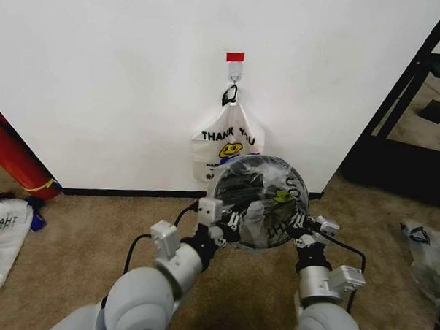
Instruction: Pick up the garbage bag from the wall and place it over the trash bin.
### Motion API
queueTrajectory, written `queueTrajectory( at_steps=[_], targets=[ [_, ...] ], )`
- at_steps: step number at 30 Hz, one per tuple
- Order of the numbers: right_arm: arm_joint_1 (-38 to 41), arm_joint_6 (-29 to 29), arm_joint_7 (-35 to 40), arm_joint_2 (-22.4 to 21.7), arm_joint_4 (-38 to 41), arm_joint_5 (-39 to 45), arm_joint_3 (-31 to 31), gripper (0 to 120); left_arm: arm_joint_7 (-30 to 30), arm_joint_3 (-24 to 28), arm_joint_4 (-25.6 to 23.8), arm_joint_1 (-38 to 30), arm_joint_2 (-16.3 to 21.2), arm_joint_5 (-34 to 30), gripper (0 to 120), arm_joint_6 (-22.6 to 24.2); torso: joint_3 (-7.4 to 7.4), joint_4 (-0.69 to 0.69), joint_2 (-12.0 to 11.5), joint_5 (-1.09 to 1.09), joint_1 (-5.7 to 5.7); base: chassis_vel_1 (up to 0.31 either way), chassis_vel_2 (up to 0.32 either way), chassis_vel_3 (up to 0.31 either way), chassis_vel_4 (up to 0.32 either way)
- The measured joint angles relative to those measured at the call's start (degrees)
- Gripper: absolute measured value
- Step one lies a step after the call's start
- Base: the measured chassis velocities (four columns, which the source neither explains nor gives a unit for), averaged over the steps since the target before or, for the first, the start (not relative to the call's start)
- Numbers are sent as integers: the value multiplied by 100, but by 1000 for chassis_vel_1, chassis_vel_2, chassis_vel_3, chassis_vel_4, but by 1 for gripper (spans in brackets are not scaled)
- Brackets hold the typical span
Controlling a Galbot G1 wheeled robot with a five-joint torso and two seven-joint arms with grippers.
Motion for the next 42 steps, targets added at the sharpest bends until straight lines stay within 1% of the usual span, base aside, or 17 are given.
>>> queueTrajectory(
  at_steps=[2,4,5,7,8,10,11,16,17,22,23,24,29,34,36,39,42],
  targets=[
    [-21,117,-113,-268,-3,-265,163,0,-29,373,206,-447,-76,-202,0,130,0,2,0,-1,0,0,0,0,0],
    [-34,149,-127,-311,-3,-336,221,0,-49,510,276,-609,-99,-313,0,147,0,1,0,0,0,0,0,0,0],
    [-41,184,-134,-346,-4,-428,271,0,-84,642,343,-774,-134,-477,0,155,0,-3,0,-1,0,0,0,0,0],
    [-20,254,-158,-377,-23,-615,291,0,-196,823,472,-1032,-188,-823,0,170,0,-4,0,0,0,0,0,0,0],
    [-1,319,-200,-383,-45,-782,291,0,-287,931,597,-1198,-225,-988,0,189,0,0,0,1,0,0,0,0,0],
    [18,440,-292,-375,-66,-1101,276,0,-425,1097,836,-1461,-297,-1099,0,203,0,2,0,0,0,0,0,0,0],
    [18,440,-292,-375,-66,-1101,276,0,-425,1097,836,-1461,-297,-1099,0,203,0,2,0,0,0,0,0,0,0],
    [9,590,-371,-327,-101,-1533,217,0,-693,1305,1329,-1907,-581,-1179,0,191,0,-1,0,-1,0,0,0,0,0],
    [-1,599,-384,-297,-104,-1586,192,0,-764,1340,1468,-1996,-658,-1104,0,178,0,-1,0,0,0,0,0,0,0],
    [-15,601,-396,-266,-103,-1611,166,0,-847,1373,1611,-2073,-738,-967,0,155,0,0,0,-1,0,0,0,0,0],
    [-79,593,-399,-205,-49,-1612,129,0,-925,1415,1802,-2162,-847,-728,0,103,0,0,0,-1,0,0,0,0,0],
    [-115,586,-400,-181,-24,-1611,121,0,-935,1438,1850,-2167,-893,-673,0,99,0,0,0,-1,0,0,0,0,0],
    [-223,545,-383,-100,71,-1556,102,0,-934,1506,1959,-2117,-966,-512,0,111,0,-1,0,-1,0,0,0,0,0],
    [-231,441,-232,-60,89,-1354,130,0,-918,1439,1848,-1984,-804,-447,0,143,0,0,0,-1,0,0,0,0,0],
    [-189,313,-74,-33,67,-1112,154,0,-917,1378,1711,-1910,-684,-441,0,166,0,0,0,-1,0,0,0,0,0],
    [-73,-82,309,65,28,-334,159,0,-903,1181,1338,-1768,-484,-441,0,188,-1,0,0,-2,0,0,0,0,0],
    [-17,-214,438,112,-13,-44,157,0,-891,1105,1171,-1733,-415,-456,0,187,0,1,0,-1,0,0,0,0,0]
  ],
)
